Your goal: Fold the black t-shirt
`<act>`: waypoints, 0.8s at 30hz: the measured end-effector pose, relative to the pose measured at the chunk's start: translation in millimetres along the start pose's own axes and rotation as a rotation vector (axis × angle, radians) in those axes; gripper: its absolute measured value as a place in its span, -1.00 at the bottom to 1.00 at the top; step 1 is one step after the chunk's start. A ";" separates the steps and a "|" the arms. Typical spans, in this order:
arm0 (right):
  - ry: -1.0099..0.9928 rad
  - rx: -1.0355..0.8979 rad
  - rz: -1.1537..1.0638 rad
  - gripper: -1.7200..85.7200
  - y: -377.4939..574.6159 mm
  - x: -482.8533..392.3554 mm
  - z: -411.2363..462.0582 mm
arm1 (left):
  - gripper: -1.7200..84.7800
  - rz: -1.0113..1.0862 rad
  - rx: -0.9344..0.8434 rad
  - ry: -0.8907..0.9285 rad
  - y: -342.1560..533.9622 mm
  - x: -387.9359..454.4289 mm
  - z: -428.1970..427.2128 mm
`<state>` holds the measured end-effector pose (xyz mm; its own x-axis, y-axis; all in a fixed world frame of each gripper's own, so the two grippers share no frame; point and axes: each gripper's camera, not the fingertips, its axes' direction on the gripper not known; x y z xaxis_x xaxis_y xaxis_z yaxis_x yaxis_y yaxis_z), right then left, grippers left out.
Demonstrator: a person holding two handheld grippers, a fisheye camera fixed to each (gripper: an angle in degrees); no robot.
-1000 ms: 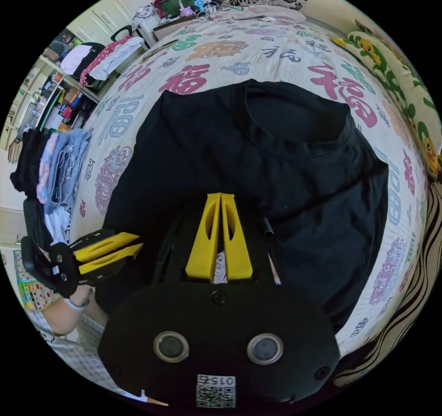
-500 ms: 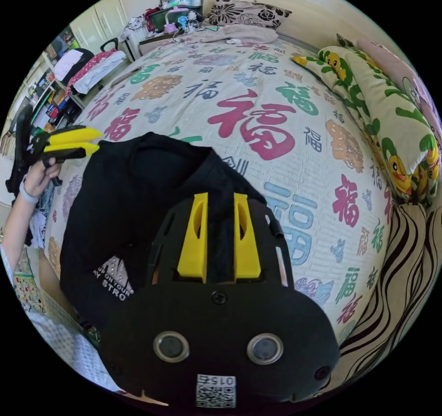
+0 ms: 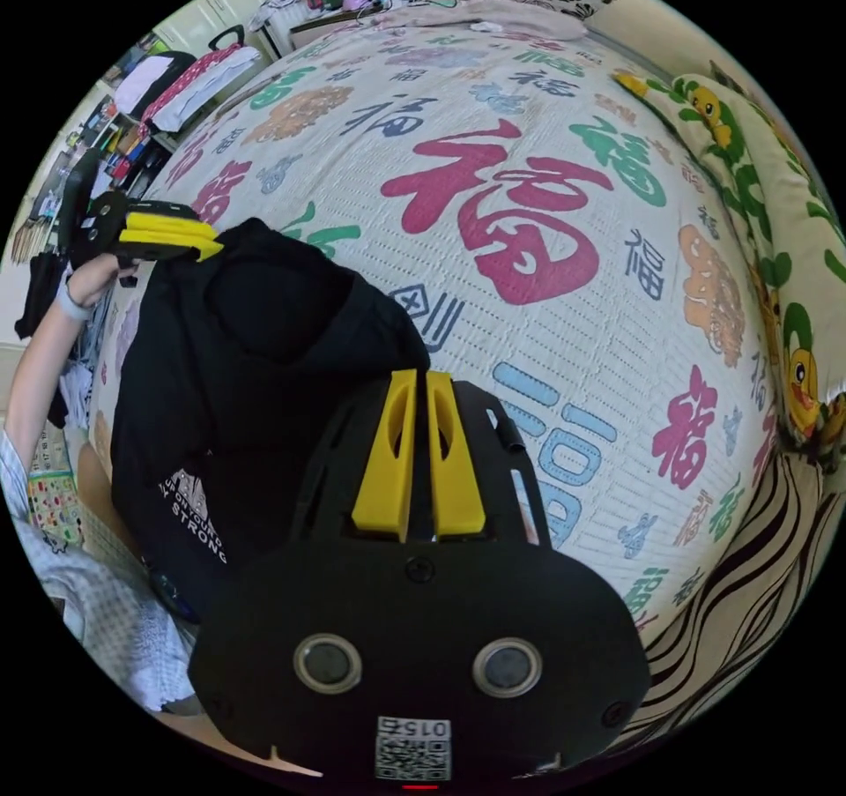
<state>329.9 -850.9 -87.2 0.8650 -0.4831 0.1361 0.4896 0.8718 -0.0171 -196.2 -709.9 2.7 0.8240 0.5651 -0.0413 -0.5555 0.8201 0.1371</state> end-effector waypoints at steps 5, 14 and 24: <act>0.064 0.007 0.019 -0.96 27.0 -0.5 -3.0 | -0.95 -0.001 -0.011 -0.035 4.7 13.6 -9.3; 0.085 0.188 0.077 -0.97 125.6 -8.0 -39.7 | -0.95 -0.026 0.178 -0.096 59.2 67.2 -62.3; -0.114 0.356 0.012 -0.97 417.9 -87.3 -154.3 | -0.95 0.201 0.356 -0.094 233.7 259.5 -223.3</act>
<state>476.1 -456.9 -259.1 0.8427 -0.4779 0.2480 0.3931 0.8608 0.3233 -137.1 -351.4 -197.0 0.7191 0.6863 0.1093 -0.6465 0.6030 0.4673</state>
